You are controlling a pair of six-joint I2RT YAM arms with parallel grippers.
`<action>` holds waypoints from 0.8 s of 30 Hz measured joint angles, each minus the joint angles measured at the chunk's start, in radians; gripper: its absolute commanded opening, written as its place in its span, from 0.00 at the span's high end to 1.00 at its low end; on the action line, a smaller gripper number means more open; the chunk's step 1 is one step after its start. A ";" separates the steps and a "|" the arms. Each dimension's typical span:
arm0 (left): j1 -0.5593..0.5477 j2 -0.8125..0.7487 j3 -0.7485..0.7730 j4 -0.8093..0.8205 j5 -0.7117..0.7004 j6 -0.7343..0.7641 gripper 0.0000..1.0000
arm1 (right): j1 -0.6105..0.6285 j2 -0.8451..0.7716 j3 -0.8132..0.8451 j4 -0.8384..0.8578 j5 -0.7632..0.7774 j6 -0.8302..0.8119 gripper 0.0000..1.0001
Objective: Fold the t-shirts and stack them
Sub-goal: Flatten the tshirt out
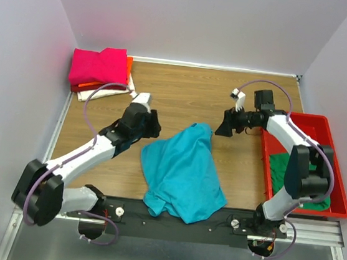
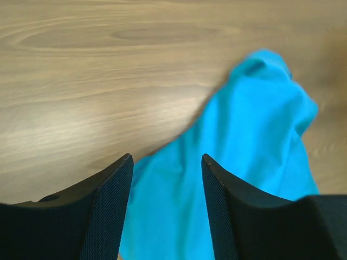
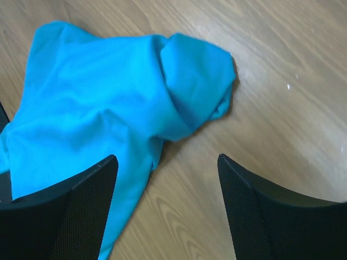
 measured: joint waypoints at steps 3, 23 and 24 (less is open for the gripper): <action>0.061 -0.102 -0.125 0.027 0.011 -0.107 0.35 | 0.042 0.086 0.094 -0.004 0.006 0.031 0.20; 0.060 0.129 -0.185 0.151 0.109 -0.241 1.00 | 0.213 0.353 0.424 -0.172 0.105 0.075 1.00; 0.062 0.131 -0.156 0.147 0.108 -0.225 1.00 | 0.213 0.353 0.481 -0.190 0.116 0.067 1.00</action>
